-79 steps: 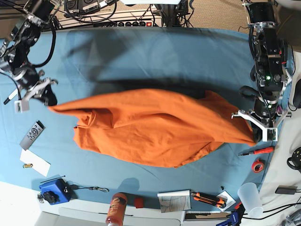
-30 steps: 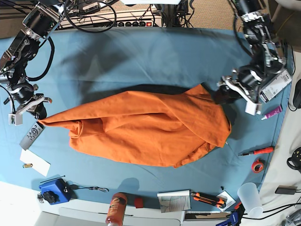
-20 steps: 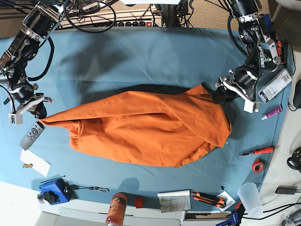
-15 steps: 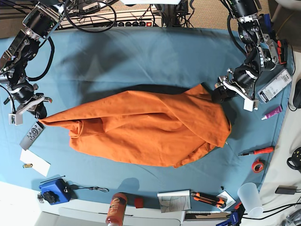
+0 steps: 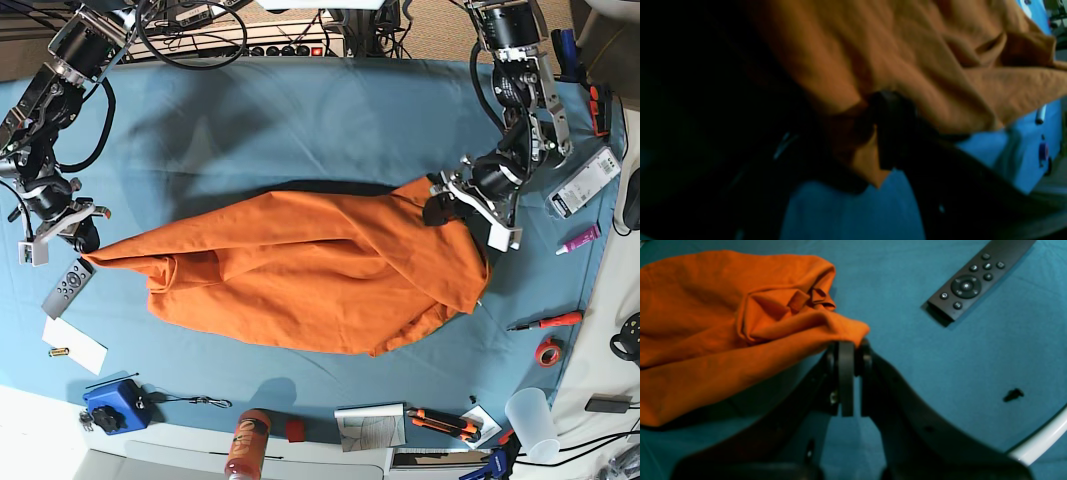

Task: Layout the t-shirt on the table in an organized manner, then fold the t-shirt properly
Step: 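Lift the shirt with both grippers and swing it across the table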

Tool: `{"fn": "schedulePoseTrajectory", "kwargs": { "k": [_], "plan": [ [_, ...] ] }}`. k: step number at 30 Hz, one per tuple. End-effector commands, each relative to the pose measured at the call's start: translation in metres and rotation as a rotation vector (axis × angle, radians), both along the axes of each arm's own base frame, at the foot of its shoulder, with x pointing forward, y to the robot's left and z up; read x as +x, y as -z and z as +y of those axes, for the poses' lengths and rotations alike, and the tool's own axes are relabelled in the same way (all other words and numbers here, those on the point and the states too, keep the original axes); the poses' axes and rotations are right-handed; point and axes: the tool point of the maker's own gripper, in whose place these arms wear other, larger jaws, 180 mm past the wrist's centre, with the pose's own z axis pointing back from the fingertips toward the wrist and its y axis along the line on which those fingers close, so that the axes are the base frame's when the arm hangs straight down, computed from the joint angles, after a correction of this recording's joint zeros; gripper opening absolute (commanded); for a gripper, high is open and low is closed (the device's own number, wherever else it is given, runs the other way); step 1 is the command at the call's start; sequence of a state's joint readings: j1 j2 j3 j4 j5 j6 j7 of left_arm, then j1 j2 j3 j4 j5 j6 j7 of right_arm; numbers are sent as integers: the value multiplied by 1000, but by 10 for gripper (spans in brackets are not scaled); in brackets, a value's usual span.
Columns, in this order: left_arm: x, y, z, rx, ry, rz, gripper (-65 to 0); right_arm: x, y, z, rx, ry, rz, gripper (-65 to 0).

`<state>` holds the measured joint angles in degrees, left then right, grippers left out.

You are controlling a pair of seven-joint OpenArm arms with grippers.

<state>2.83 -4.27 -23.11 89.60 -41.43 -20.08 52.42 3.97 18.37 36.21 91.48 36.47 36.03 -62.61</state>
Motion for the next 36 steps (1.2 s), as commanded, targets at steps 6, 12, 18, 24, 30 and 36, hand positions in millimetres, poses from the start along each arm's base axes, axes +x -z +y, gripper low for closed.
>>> {"fn": "schedulePoseTrajectory", "kwargs": {
  "k": [6,12,18,24,30,36],
  "plan": [
    [4,-25,21,-57,-22,-67,-448,8,-21,-5,-17,-4,-64,-650],
    [4,-36,21,-86,2,-122,-448,8,-21,-5,-17,-4,-68,-650],
    [8,-25,9,16,39,-123,-448,8,-21,-5,-17,-5,-64,-650],
    [10,-31,4,-38,28,-123,-503,8,-21,-5,-18,-5,-64,-650],
    [8,-32,1,-50,46,-118,-607,8,-21,-5,-17,-4,-68,-650],
    [2,-55,-1,-1,98,-118,-650,18,-39,-6,-16,3,-156,-650]
  ]
}}
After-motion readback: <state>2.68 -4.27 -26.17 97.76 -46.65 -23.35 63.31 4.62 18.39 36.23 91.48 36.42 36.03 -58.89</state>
